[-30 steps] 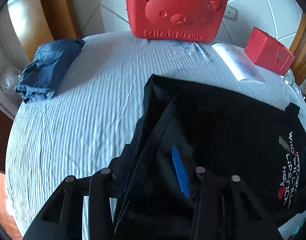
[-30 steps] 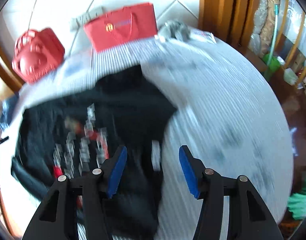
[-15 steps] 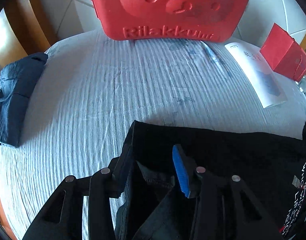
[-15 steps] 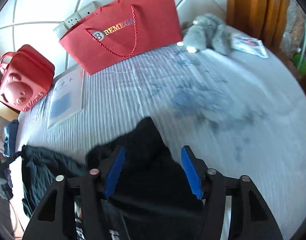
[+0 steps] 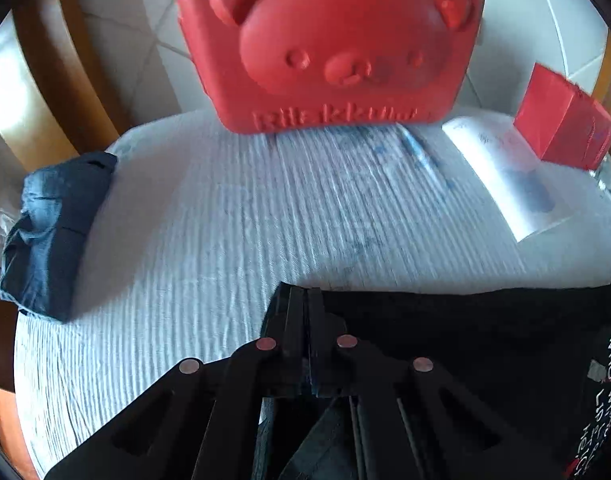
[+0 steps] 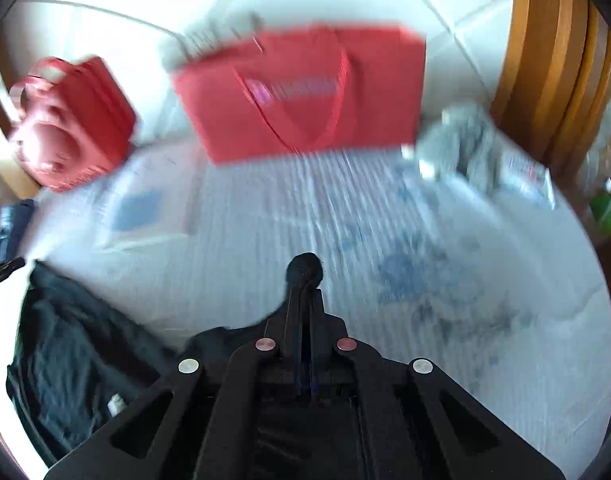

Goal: Fold clothes

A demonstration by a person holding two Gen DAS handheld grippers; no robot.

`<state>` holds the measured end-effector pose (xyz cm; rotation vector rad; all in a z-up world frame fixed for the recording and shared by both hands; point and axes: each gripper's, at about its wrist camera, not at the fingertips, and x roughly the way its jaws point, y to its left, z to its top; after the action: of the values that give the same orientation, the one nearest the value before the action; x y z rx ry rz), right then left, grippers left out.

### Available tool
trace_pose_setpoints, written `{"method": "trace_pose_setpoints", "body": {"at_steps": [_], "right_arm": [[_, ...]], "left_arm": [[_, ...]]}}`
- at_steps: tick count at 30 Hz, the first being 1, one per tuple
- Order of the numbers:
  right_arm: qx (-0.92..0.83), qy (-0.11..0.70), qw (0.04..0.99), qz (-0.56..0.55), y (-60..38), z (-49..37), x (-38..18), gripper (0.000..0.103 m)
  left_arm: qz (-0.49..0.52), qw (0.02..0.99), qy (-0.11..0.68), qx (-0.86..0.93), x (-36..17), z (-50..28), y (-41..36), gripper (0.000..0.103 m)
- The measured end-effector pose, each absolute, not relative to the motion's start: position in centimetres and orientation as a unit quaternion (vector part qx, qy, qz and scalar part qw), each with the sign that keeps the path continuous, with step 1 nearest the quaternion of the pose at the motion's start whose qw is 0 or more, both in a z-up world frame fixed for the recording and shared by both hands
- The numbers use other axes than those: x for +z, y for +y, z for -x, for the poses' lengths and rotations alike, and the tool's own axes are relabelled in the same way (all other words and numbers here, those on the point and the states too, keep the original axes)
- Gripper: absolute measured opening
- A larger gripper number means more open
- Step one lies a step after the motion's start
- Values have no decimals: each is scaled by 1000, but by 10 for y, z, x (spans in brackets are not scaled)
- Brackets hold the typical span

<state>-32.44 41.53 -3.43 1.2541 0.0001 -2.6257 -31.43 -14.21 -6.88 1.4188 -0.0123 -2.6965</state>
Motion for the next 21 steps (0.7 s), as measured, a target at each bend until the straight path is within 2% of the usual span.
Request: {"method": "trace_pose_setpoints", "body": {"at_steps": [4, 5, 6, 7, 9, 12, 14, 15, 18, 21], "right_arm": [[-899, 4, 157, -408, 428, 227, -23, 4], [-891, 4, 161, -425, 429, 207, -30, 7], [-877, 5, 153, -456, 432, 186, -43, 15], [-862, 7, 137, -487, 436, 171, -56, 19], [-843, -15, 111, -526, 448, 156, -74, 21], [-845, -56, 88, -524, 463, 152, -73, 22], [-852, -63, 86, -512, 461, 156, -65, 28], [-854, -61, 88, -509, 458, 162, -62, 34], [-852, -57, 93, -511, 447, 176, -65, 35], [-848, -57, 93, -518, 438, 183, -70, 35]], "left_arm": [[-438, 32, 10, -898, -50, 257, -154, 1], [-447, 27, 7, -894, -54, 245, -155, 1], [-461, 25, 0, -887, -61, 236, -154, 1], [-477, 25, -5, -879, -69, 230, -154, 1], [-502, 29, -1, -864, -83, 228, -157, 2], [-517, 29, 28, -855, -91, 233, -162, 3], [-520, 21, 44, -853, -92, 241, -162, 4], [-521, 16, 48, -852, -93, 245, -161, 10], [-521, 8, 41, -852, -92, 261, -156, 41], [-519, 10, 34, -854, -93, 283, -154, 42]]}}
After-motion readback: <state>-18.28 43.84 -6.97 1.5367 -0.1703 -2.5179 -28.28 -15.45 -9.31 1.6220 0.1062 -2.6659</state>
